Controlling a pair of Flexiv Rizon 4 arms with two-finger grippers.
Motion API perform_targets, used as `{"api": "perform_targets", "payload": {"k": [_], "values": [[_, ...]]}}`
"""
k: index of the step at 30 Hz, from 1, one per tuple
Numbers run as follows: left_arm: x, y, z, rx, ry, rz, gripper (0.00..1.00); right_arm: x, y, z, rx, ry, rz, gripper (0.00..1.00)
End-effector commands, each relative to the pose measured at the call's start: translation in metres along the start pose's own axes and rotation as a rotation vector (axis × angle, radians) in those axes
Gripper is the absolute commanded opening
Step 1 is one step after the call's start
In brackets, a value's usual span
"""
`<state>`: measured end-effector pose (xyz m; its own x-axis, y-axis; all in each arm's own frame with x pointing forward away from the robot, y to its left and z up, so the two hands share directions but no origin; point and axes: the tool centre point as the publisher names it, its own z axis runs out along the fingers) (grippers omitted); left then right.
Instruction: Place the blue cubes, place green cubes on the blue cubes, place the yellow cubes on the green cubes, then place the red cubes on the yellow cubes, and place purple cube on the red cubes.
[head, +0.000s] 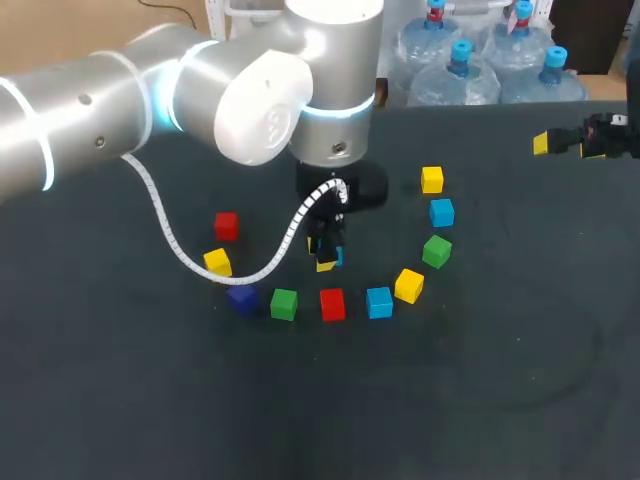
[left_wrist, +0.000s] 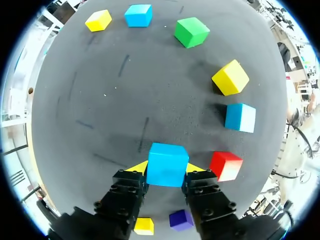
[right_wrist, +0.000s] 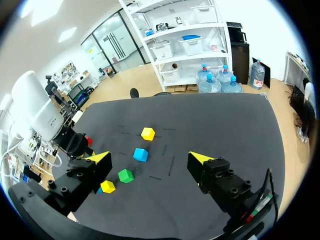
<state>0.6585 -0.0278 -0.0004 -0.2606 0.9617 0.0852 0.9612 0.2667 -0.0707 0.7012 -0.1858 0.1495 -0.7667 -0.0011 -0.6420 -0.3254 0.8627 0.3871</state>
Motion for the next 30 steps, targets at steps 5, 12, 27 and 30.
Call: {"api": "perform_targets", "payload": {"k": [5, 12, 27, 30], "values": [[0.001, 0.001, 0.001, 0.017, -0.006, 0.008, 0.92, 0.000, 0.001, 0.000, 0.005, -0.001, 0.001, 1.00], [0.001, 0.003, 0.002, 0.020, -0.007, 0.015, 1.00, 0.000, 0.001, 0.000, 0.005, -0.001, 0.001, 1.00], [0.013, 0.024, -0.011, -0.103, -0.028, 0.082, 1.00, 0.000, 0.001, 0.000, 0.005, -0.001, 0.001, 1.00], [0.013, 0.022, -0.008, -0.086, -0.029, 0.100, 1.00, 0.000, 0.001, 0.000, 0.005, -0.001, 0.001, 1.00]]}}
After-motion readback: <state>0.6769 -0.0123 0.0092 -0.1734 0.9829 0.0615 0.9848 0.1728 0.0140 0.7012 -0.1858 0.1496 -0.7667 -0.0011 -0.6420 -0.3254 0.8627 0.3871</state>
